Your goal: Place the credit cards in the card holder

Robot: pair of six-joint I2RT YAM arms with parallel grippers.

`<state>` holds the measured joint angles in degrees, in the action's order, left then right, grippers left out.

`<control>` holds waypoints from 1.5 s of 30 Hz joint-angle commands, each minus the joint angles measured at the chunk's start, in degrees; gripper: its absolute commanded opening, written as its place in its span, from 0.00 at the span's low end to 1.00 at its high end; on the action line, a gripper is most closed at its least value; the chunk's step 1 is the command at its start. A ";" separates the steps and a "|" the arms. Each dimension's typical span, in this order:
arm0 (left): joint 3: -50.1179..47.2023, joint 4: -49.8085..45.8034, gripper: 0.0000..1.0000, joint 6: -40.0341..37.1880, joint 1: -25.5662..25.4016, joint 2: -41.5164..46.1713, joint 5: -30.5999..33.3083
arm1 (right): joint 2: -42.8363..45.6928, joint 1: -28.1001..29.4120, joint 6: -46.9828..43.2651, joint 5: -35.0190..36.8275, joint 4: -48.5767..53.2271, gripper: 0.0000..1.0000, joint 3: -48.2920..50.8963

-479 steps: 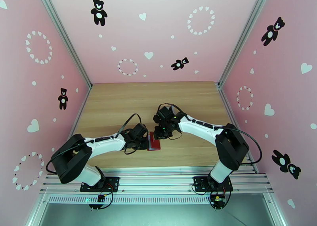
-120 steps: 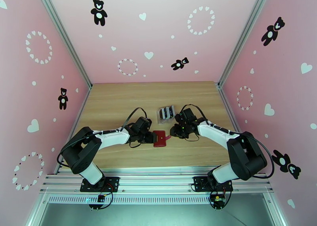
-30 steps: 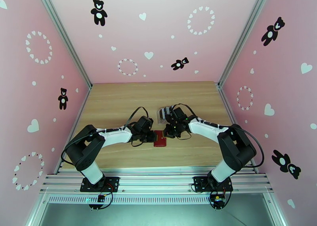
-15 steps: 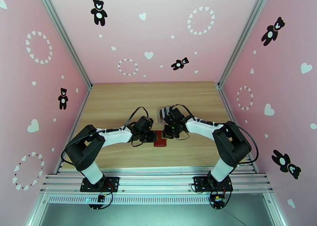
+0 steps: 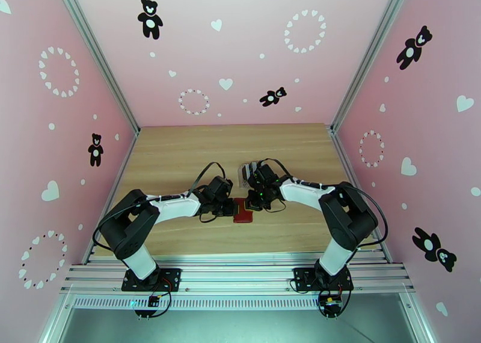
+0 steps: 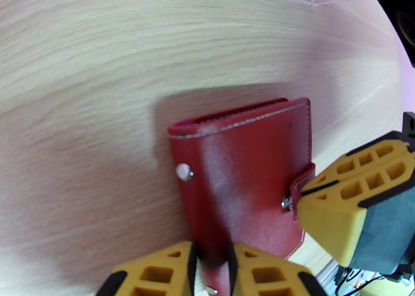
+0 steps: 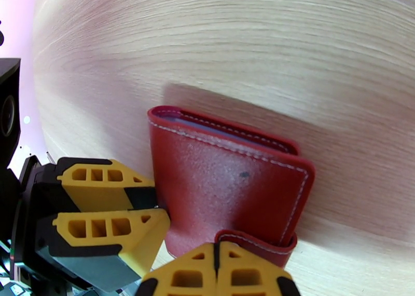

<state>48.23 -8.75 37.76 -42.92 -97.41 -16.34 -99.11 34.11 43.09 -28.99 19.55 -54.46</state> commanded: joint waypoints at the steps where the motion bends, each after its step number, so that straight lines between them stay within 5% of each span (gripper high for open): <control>1: 0.73 -0.21 0.26 0.39 -0.63 -0.60 -0.70 | -1.65 0.28 0.13 -0.14 -0.20 0.00 -1.11; 39: 0.90 -0.74 0.26 0.21 -0.63 -0.43 -0.03 | -4.13 -1.05 0.60 2.36 -0.87 0.00 3.33; 45: 1.78 -2.05 0.28 -0.49 -0.59 -0.08 0.72 | -1.47 -0.98 0.42 1.88 0.20 0.29 1.67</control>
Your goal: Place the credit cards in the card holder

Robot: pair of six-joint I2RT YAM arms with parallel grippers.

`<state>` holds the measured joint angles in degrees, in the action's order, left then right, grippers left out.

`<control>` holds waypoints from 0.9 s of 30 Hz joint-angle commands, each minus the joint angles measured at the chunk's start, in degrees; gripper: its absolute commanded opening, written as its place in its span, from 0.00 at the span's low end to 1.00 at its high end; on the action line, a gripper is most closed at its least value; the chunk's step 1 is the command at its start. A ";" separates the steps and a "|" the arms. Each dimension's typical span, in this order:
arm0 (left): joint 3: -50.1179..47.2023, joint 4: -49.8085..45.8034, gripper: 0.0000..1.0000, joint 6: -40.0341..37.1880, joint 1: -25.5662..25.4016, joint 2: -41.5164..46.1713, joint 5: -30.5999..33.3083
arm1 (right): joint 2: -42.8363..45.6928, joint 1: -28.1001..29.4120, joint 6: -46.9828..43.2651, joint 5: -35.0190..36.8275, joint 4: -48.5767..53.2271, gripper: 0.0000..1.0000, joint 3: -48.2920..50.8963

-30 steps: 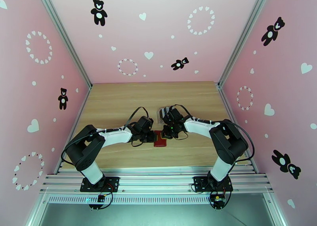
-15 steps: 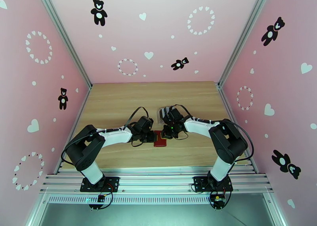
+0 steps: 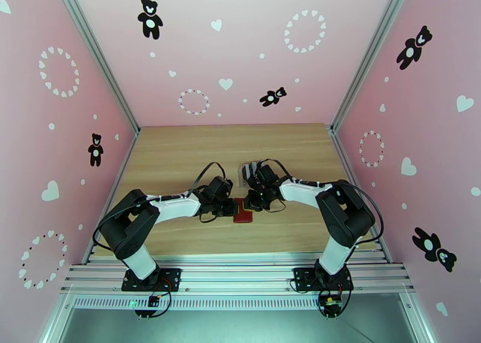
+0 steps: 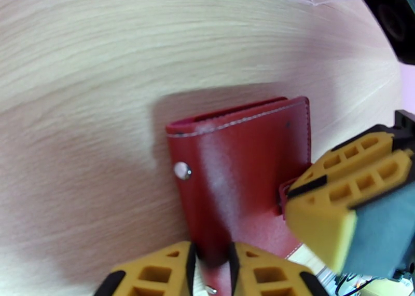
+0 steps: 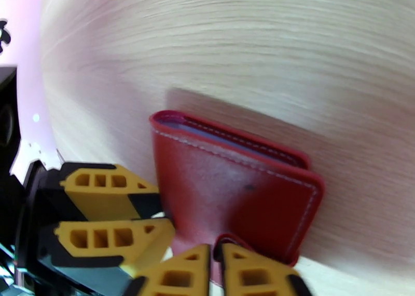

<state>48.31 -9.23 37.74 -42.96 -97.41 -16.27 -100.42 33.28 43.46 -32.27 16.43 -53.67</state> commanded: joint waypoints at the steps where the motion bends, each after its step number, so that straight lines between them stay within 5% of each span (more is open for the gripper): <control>1: 1.88 -1.87 0.28 -0.60 -0.56 0.02 0.79 | 0.18 -0.15 -0.04 4.86 3.48 0.32 0.67; 11: 3.25 -4.30 0.29 -1.59 0.20 1.26 1.66 | 3.15 -0.21 0.79 2.48 2.89 0.38 -0.88; 14: 4.10 -6.50 0.32 -2.69 1.11 3.22 2.55 | 5.66 -0.23 0.39 3.12 4.48 0.47 -1.91; 16: 5.08 -8.67 0.40 -3.80 1.91 5.01 3.63 | 7.57 -0.23 -0.75 4.24 6.68 0.58 -3.11; 23: 7.15 -16.23 0.94 -7.69 6.81 11.73 7.51 | 13.77 -4.51 -6.61 7.70 14.14 0.87 -6.52; 27: 7.23 -18.17 0.98 -9.10 10.82 15.12 7.41 | 16.48 -9.08 -9.69 9.23 17.41 0.96 -7.99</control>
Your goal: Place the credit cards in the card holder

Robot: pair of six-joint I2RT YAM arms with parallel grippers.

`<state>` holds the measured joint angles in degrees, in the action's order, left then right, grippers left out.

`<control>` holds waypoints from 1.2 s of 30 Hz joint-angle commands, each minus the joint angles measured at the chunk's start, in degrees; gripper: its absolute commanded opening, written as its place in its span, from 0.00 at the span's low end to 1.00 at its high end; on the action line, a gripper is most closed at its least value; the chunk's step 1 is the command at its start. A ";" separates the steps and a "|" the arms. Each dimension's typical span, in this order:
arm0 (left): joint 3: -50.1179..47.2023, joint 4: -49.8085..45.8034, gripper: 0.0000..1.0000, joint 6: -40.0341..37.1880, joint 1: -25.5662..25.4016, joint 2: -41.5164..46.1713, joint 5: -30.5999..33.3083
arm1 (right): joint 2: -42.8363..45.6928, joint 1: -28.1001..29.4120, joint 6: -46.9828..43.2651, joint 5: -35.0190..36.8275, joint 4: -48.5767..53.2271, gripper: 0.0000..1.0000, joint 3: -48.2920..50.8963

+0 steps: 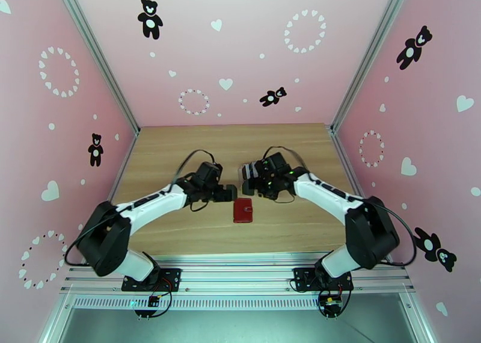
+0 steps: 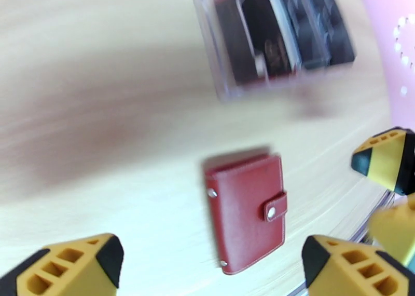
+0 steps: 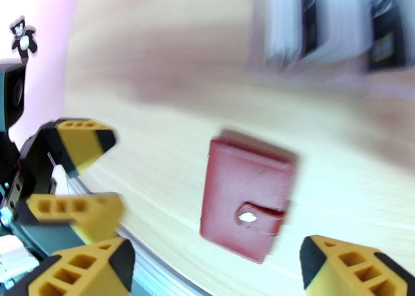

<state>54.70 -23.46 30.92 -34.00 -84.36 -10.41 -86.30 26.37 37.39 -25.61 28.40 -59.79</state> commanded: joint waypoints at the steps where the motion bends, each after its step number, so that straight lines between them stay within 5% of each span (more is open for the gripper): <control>1: 0.85 -4.08 0.98 -2.52 2.81 2.98 1.46 | 2.84 -3.29 -4.33 3.13 6.21 0.97 -2.22; 7: 0.06 -4.02 0.98 -3.16 8.86 7.93 0.19 | 5.80 -11.42 -7.60 4.85 7.33 0.99 -3.00; 19: 1.31 -6.43 0.98 -6.18 17.21 14.33 17.07 | 14.85 -23.12 -13.29 22.06 -0.75 0.99 1.74; 25: -5.28 6.33 0.98 -16.68 17.56 19.57 22.46 | 21.23 -23.17 -17.93 28.06 -13.17 0.99 11.34; 31: -15.08 17.67 0.98 -26.26 18.76 26.39 34.72 | 23.99 -23.12 -24.38 35.31 -19.79 0.99 18.71; 36: -28.48 36.29 0.98 -26.83 25.51 29.32 28.55 | 23.77 -23.21 -26.26 36.04 -28.98 0.99 24.00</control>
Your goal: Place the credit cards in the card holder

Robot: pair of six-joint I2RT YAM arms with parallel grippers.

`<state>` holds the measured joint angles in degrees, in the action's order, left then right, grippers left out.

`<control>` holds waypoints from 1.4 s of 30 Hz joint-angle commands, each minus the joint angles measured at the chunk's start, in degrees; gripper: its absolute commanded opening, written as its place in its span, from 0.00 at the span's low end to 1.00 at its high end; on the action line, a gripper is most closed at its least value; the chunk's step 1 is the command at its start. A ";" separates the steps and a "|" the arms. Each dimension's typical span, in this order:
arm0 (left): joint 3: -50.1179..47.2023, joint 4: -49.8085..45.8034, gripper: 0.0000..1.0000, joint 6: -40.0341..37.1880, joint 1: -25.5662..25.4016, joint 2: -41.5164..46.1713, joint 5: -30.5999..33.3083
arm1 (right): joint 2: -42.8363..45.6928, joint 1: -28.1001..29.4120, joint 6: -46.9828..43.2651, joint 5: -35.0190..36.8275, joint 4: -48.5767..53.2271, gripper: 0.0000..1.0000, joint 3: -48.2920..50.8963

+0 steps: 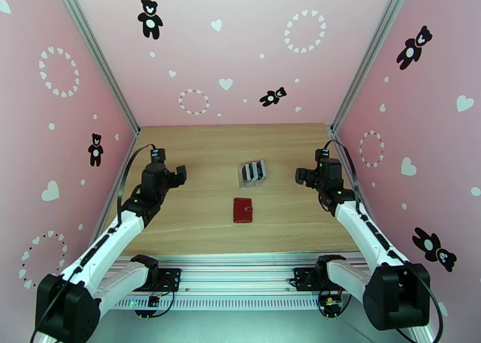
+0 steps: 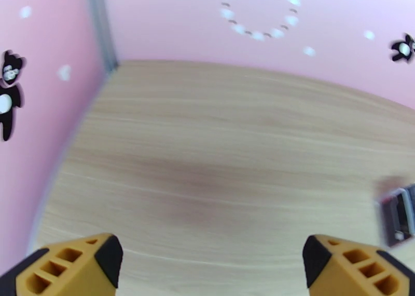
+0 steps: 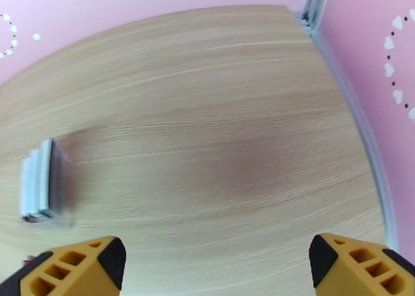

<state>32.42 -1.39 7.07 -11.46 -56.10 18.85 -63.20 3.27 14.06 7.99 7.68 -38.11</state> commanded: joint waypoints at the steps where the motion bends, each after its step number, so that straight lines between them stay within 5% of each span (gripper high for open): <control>1: -7.98 17.71 0.98 -2.61 4.08 0.42 -1.22 | 0.23 -0.10 -3.18 2.49 -9.47 0.99 2.72; 20: -14.56 60.72 0.98 -3.68 16.03 -32.23 -21.91 | -11.03 -0.54 -8.68 -1.10 -36.65 0.99 12.33; 25: -12.23 54.60 0.98 -5.74 15.99 -31.54 -25.86 | -15.05 -1.17 -8.54 -1.97 -42.81 0.99 13.30; 42: -11.51 53.17 0.98 -6.25 14.75 -31.61 -22.99 | -25.04 -1.25 -10.97 -6.67 -50.92 0.99 13.13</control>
<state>19.99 51.70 1.65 3.92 -87.99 -4.12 -87.29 2.13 3.88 2.61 -40.47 -25.65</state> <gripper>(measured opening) 0.980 0.988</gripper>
